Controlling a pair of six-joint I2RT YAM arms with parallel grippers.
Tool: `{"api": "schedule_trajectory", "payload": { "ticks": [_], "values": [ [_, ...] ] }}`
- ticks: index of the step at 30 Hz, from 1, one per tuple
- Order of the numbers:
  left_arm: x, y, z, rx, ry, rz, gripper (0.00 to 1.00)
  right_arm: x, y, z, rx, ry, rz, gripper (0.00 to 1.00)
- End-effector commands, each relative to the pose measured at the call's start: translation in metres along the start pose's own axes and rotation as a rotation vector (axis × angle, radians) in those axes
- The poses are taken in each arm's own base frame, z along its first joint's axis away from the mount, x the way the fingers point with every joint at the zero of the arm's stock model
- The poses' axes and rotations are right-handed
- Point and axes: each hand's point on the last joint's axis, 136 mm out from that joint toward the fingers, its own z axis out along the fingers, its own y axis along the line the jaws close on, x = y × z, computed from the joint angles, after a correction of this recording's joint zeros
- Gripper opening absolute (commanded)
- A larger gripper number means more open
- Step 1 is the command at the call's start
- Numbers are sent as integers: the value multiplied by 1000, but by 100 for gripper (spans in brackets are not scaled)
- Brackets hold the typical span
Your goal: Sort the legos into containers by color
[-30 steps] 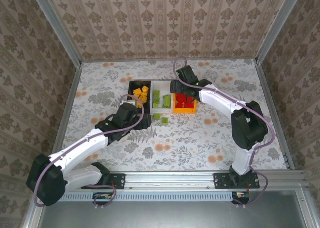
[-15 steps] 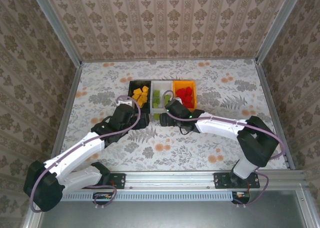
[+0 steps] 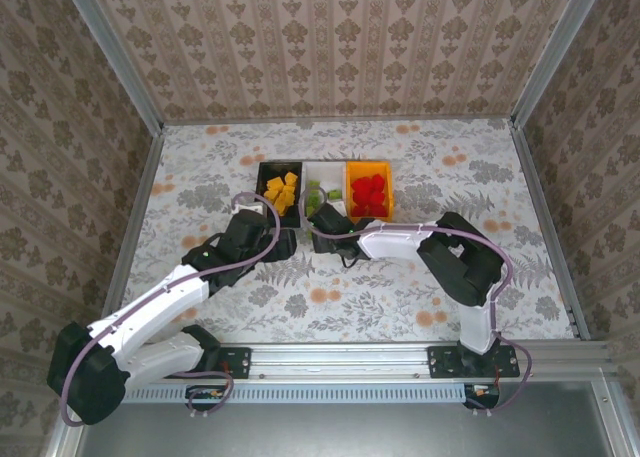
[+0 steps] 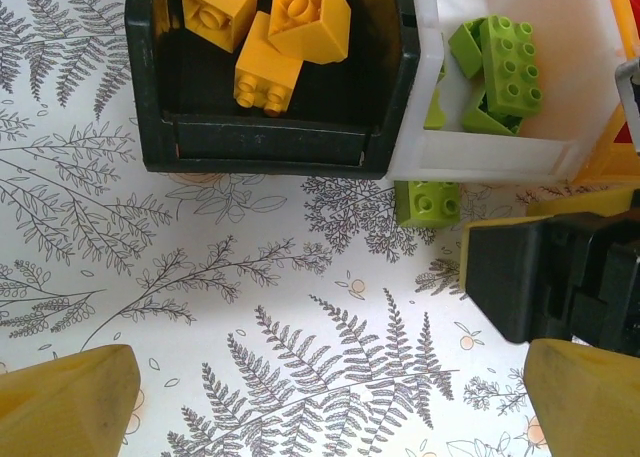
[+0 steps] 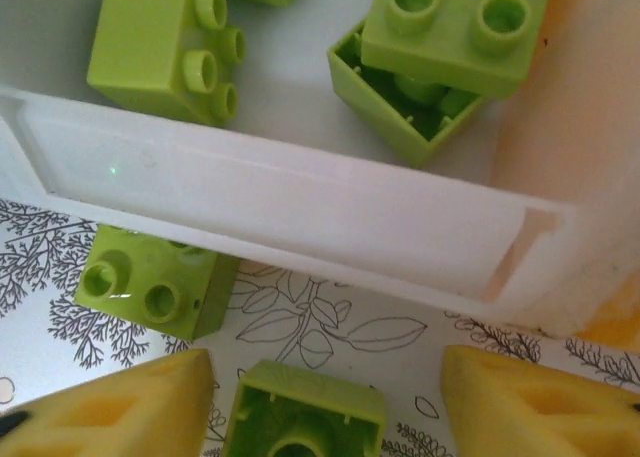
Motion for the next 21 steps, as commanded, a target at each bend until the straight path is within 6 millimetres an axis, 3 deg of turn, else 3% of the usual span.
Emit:
{"api": "schedule_trajectory", "payload": {
  "ticks": [1,8,13,17,21],
  "values": [
    [4,6,-1,-13,5,-24,100,6,-6,3,39,11,-7,51],
    [5,5,3,-11,11,-19,100,14,-12,-15,-1,8,13,33],
    [8,4,8,-7,20,-20,100,13,-18,-43,-59,-15,32,28],
    [11,5,12,-7,30,-22,100,-9,-13,-75,-128,-68,33,28],
    [12,2,16,4,40,-26,100,-49,1,-100,-194,-124,16,29]
  ]
}}
